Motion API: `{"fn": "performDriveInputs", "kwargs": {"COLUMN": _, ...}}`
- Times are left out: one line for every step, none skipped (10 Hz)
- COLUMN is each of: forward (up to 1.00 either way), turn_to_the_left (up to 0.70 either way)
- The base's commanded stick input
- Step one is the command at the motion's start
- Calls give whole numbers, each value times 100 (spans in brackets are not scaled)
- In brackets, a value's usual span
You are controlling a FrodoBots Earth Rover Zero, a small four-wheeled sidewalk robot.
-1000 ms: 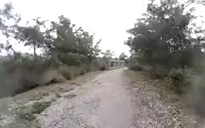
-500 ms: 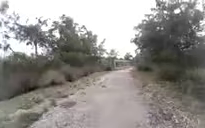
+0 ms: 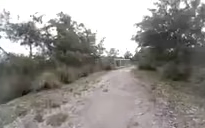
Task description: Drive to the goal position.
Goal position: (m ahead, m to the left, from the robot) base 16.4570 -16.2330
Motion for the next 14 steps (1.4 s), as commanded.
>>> {"fn": "performDriveInputs", "kwargs": {"forward": 70, "turn_to_the_left": 0}}
{"fn": "performDriveInputs", "kwargs": {"forward": 70, "turn_to_the_left": 0}}
{"fn": "performDriveInputs", "kwargs": {"forward": 70, "turn_to_the_left": 0}}
{"fn": "performDriveInputs", "kwargs": {"forward": 70, "turn_to_the_left": 0}}
{"fn": "performDriveInputs", "kwargs": {"forward": 70, "turn_to_the_left": 0}}
{"fn": "performDriveInputs", "kwargs": {"forward": 70, "turn_to_the_left": 0}}
{"fn": "performDriveInputs", "kwargs": {"forward": 70, "turn_to_the_left": 0}}
{"fn": "performDriveInputs", "kwargs": {"forward": 70, "turn_to_the_left": 0}}
{"fn": "performDriveInputs", "kwargs": {"forward": 70, "turn_to_the_left": 0}}
{"fn": "performDriveInputs", "kwargs": {"forward": 70, "turn_to_the_left": 0}}
{"fn": "performDriveInputs", "kwargs": {"forward": 70, "turn_to_the_left": 0}}
{"fn": "performDriveInputs", "kwargs": {"forward": 70, "turn_to_the_left": 0}}
{"fn": "performDriveInputs", "kwargs": {"forward": 70, "turn_to_the_left": 0}}
{"fn": "performDriveInputs", "kwargs": {"forward": 70, "turn_to_the_left": 0}}
